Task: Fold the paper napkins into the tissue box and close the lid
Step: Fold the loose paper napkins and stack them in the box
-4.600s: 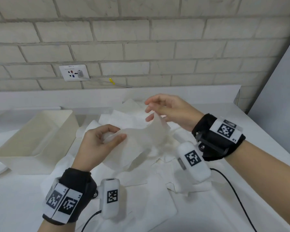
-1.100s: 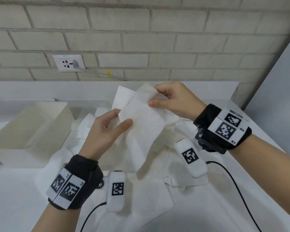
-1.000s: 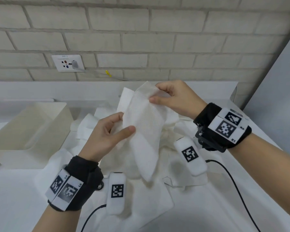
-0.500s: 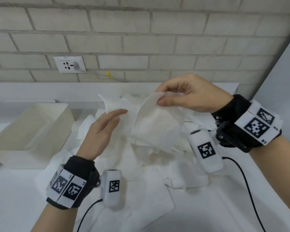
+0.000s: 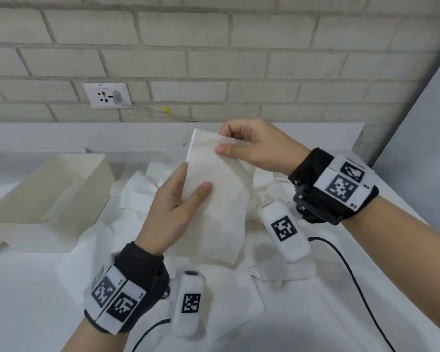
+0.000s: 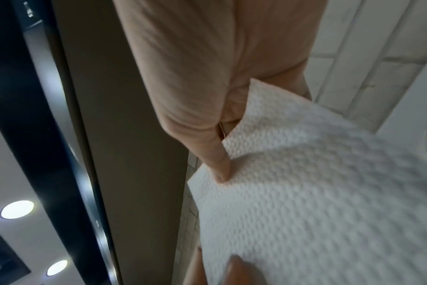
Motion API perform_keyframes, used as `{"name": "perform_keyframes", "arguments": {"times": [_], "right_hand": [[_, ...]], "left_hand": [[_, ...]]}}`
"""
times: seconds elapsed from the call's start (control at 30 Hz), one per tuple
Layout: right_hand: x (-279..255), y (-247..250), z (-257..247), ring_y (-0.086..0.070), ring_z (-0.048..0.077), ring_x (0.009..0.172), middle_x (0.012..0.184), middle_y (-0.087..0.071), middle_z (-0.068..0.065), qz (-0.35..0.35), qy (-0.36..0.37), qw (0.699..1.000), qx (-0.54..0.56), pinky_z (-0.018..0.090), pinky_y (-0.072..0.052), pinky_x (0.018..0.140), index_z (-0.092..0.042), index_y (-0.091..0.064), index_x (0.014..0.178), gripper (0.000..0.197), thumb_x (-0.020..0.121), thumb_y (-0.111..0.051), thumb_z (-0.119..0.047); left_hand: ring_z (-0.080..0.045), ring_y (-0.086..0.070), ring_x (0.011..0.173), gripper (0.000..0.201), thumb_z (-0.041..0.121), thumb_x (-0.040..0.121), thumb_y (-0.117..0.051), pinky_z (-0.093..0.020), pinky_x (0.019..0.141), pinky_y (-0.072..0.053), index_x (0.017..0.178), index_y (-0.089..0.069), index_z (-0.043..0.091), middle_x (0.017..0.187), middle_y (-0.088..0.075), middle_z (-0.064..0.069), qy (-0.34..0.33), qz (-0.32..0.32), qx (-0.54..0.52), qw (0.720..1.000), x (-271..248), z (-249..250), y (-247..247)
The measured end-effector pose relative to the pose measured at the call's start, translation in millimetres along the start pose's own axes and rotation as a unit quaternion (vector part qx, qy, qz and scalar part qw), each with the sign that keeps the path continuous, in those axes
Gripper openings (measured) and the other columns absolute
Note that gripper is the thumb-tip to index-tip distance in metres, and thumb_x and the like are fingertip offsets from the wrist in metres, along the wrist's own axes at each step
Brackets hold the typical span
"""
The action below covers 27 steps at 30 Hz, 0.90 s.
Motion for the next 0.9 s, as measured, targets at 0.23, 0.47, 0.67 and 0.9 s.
{"name": "perform_keyframes", "arguments": {"times": [0.23,0.47,0.67,0.9], "right_hand": [[-9.1,-3.8,12.7,-0.056,0.008,0.087,0.093,-0.06,-0.002,0.071,-0.004,0.995,-0.073,0.013,-0.043,0.074,-0.015,-0.052,0.098,0.015,0.087,-0.061,-0.009],[-65.2,-28.0,73.6,-0.045,0.015,0.076,0.091,-0.039,-0.007,-0.189,-0.093,0.93,-0.301,0.029,-0.039,0.067,-0.021,-0.049,0.108,0.039,0.078,-0.071,-0.032],[-100.2,-73.0,103.8,-0.045,0.023,0.087,0.121,-0.033,0.004,-0.418,-0.125,0.796,-0.42,0.028,-0.033,0.062,-0.03,-0.039,0.129,0.068,0.073,-0.076,-0.032],[-88.4,-65.1,95.0,-0.039,0.013,0.062,0.075,-0.041,-0.006,-0.402,-0.144,0.792,-0.436,0.025,-0.025,0.048,-0.018,-0.047,0.088,0.023,0.079,-0.067,-0.023]], "left_hand": [[-0.022,-0.068,0.1,0.035,0.023,0.086,-0.057,-0.043,0.088,-0.054,0.119,-0.058,0.012,0.108,-0.071,-0.004,0.148,0.008,-0.026,0.989,-2.6,-18.5,-16.7],[-0.025,-0.064,0.094,0.022,0.001,0.095,-0.043,-0.035,0.081,-0.052,0.101,-0.062,0.01,0.1,-0.069,-0.004,0.216,0.128,-0.025,0.968,1.8,-38.3,7.4],[-0.025,-0.061,0.09,0.022,-0.003,0.09,-0.041,-0.032,0.076,-0.049,0.095,-0.059,0.008,0.096,-0.065,-0.006,0.243,0.137,-0.048,0.959,3.0,-43.0,6.7],[-0.025,-0.062,0.095,0.025,-0.004,0.09,-0.044,-0.036,0.084,-0.048,0.093,-0.061,0.014,0.098,-0.067,-0.004,0.221,0.128,-0.034,0.966,-0.9,-40.2,9.3]]}}
Point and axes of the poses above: each hand's wrist, its own x-axis towards the middle knuckle, its own y-axis out of the back of the hand, z = x × y, the point moved 3 cm from there along x, towards the middle knuckle
